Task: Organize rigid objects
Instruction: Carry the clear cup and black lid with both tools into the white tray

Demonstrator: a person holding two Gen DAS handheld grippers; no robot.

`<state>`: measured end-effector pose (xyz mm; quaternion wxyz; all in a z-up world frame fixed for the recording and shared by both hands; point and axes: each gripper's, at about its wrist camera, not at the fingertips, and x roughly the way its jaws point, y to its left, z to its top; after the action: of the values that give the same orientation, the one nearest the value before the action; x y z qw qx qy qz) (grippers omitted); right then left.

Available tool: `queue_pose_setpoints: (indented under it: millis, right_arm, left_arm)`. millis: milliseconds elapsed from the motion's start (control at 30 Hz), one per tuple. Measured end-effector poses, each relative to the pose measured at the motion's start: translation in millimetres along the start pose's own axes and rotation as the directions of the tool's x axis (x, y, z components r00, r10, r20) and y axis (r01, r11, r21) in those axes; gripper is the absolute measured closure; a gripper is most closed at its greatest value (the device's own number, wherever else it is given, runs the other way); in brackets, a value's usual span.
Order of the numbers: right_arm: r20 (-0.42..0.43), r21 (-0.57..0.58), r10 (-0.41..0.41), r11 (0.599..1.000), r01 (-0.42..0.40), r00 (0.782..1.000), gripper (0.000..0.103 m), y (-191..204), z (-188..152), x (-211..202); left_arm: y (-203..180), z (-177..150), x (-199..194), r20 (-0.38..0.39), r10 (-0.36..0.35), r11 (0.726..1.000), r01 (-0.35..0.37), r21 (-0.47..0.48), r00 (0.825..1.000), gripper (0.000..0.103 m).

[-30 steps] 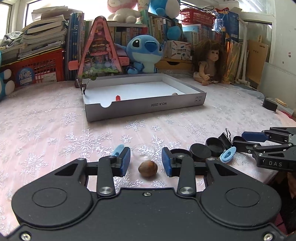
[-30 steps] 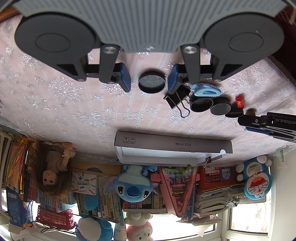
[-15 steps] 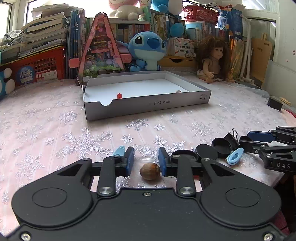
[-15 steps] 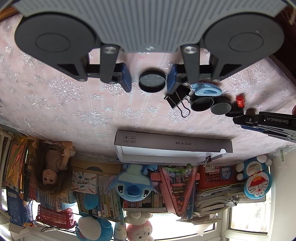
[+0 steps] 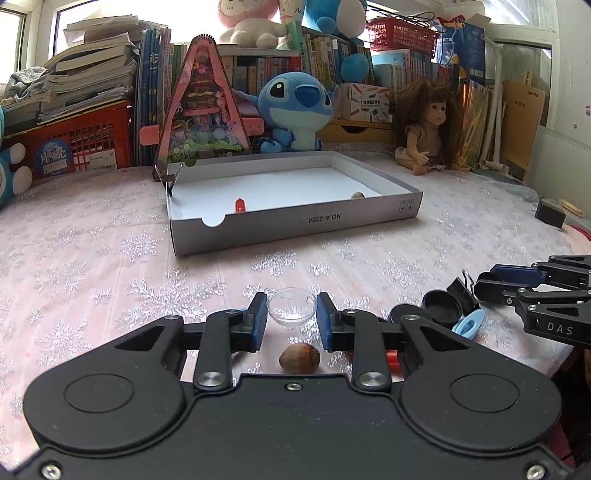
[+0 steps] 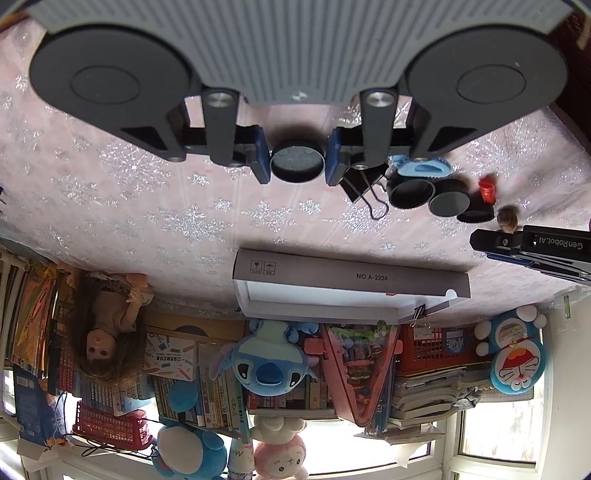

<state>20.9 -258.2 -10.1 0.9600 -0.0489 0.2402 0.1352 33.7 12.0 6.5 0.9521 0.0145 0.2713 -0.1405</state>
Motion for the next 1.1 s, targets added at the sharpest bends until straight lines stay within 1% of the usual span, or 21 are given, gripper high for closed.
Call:
queue_pose_setpoints:
  millis: [200,333,667,867,1000,1100]
  right_arm:
    - [0.025,0.007,-0.01,1.0,0.01,1.0,0.066,-5,15,6]
    - [0.034,0.013,-0.015,1.0,0.014,0.999,0.066,-8,28,12]
    - [-0.001,0.106,0.003,0.994,-0.003,1.0,0.066,-21,62,40]
    - [-0.02,0.177,0.037,0.984,-0.032,0.999,0.066,-33,91,62]
    - [-0.041,0.22,0.058,0.974,-0.047,0.998,0.066,-40,113,83]
    - [-0.066,0.256,0.064,0.966,-0.045,0.996,0.066,-46,126,100]
  left_arm:
    - [6,15,2,0.002,0.001,0.999,-0.001,-0.04,1.0,0.077]
    - [8,28,4,0.021,0.009,0.999,-0.008,-0.048,1.0,0.077]
    - [13,65,20,0.049,-0.007,0.997,0.011,-0.078,0.999,0.077]
    - [12,87,43,0.051,-0.025,0.994,0.03,-0.102,0.998,0.077]
    - [13,100,66,0.035,-0.026,0.991,0.03,-0.129,0.999,0.077]
    - [13,109,82,0.025,-0.018,0.992,0.021,-0.126,1.0,0.077]
